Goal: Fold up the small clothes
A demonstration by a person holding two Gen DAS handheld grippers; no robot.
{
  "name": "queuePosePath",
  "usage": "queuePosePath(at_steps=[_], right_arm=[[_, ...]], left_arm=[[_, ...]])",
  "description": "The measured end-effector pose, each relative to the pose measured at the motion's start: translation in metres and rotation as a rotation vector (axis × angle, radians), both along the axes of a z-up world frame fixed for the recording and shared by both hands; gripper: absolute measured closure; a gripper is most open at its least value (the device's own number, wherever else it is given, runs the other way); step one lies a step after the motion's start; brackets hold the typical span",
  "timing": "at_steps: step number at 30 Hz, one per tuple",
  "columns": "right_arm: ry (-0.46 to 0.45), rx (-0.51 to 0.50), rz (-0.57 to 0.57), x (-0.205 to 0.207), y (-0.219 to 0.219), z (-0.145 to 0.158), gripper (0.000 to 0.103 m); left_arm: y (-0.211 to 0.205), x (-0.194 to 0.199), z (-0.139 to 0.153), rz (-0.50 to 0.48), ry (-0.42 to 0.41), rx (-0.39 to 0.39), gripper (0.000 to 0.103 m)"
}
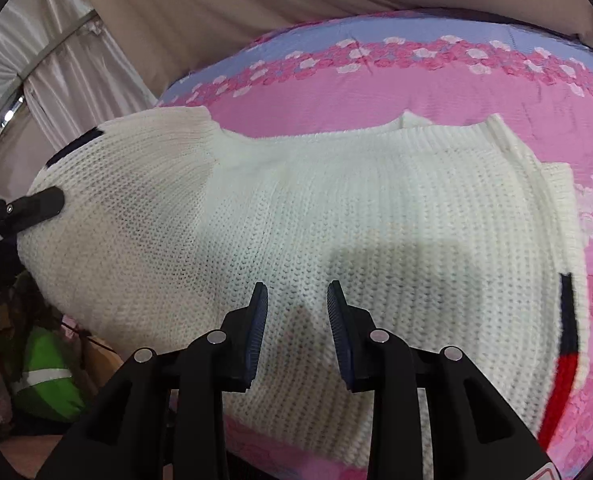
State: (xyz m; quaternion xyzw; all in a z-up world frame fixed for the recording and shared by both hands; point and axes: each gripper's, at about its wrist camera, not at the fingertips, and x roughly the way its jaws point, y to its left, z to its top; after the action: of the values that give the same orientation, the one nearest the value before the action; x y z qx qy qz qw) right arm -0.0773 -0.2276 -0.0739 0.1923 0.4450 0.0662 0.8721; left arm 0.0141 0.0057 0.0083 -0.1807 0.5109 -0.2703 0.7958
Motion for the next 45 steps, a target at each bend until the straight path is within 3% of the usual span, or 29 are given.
queuePosePath(at_steps=[3, 5, 9, 11, 12, 14, 16, 19, 22, 25, 27, 31, 35, 36, 38, 39, 41, 43, 45], right_arm=[[-0.035, 0.008, -0.09, -0.038, -0.037, 0.011, 0.07], [-0.03, 0.012, -0.17, -0.068, -0.065, 0.01, 0.068], [0.023, 0.034, -0.291, -0.103, -0.108, -0.008, 0.064], [0.045, 0.052, -0.339, -0.119, -0.127, -0.014, 0.064], [0.043, 0.06, -0.35, -0.124, -0.131, -0.014, 0.063], [0.029, 0.095, -0.362, -0.132, -0.139, -0.01, 0.058], [0.017, 0.156, -0.361, -0.131, -0.142, -0.006, 0.046], [0.012, 0.251, -0.322, -0.111, -0.138, 0.001, 0.041], [0.032, 0.301, -0.281, -0.082, -0.122, 0.004, 0.033], [0.094, 0.353, -0.259, -0.055, -0.105, 0.0, 0.033], [0.118, 0.321, -0.269, -0.042, -0.094, 0.002, 0.033], [0.044, 0.183, -0.232, -0.032, -0.069, 0.03, 0.033], [0.104, 0.141, -0.131, -0.021, -0.044, 0.023, 0.033], [0.117, 0.117, -0.116, -0.021, -0.04, 0.018, 0.034], [0.135, 0.042, -0.081, -0.017, -0.029, 0.005, 0.068], [0.157, 0.032, -0.08, -0.016, -0.029, -0.001, 0.092], [0.127, 0.081, -0.141, -0.021, -0.042, 0.007, 0.092], [0.055, 0.097, -0.207, -0.041, -0.059, 0.035, 0.092], [0.041, 0.115, -0.247, -0.06, -0.072, 0.05, 0.092]], left_arm=[[-0.066, -0.009, 0.015, -0.156, -0.043, -0.019, 0.086], [-0.103, -0.015, 0.009, -0.228, -0.04, -0.007, 0.086], [-0.18, -0.031, -0.037, -0.356, 0.027, 0.115, 0.08], [-0.193, -0.037, -0.047, -0.37, 0.084, 0.111, 0.08], [-0.19, -0.042, -0.042, -0.369, 0.088, 0.039, 0.08], [-0.181, -0.046, -0.025, -0.357, 0.047, -0.02, 0.071], [-0.166, -0.046, 0.0, -0.319, -0.037, -0.039, 0.052], [-0.137, -0.038, 0.023, -0.227, -0.131, -0.01, 0.047], [-0.105, -0.019, 0.026, -0.108, -0.14, 0.024, 0.047], [-0.066, -0.006, 0.019, -0.019, -0.129, 0.07, 0.047], [-0.045, -0.003, 0.014, 0.02, -0.111, 0.083, 0.047], [-0.012, -0.004, 0.004, 0.078, -0.074, 0.102, 0.046], [0.005, -0.005, -0.007, 0.091, -0.046, 0.126, 0.046], [0.006, -0.005, -0.01, 0.088, -0.034, 0.122, 0.046], [0.007, -0.003, -0.014, 0.079, -0.019, 0.119, 0.046], [0.006, -0.003, -0.015, 0.073, -0.016, 0.12, 0.045], [0.002, -0.001, -0.017, 0.05, -0.007, 0.132, 0.045], [-0.001, -0.001, -0.016, 0.033, -0.015, 0.138, 0.046], [-0.004, -0.001, -0.016, 0.018, -0.019, 0.142, 0.045]])
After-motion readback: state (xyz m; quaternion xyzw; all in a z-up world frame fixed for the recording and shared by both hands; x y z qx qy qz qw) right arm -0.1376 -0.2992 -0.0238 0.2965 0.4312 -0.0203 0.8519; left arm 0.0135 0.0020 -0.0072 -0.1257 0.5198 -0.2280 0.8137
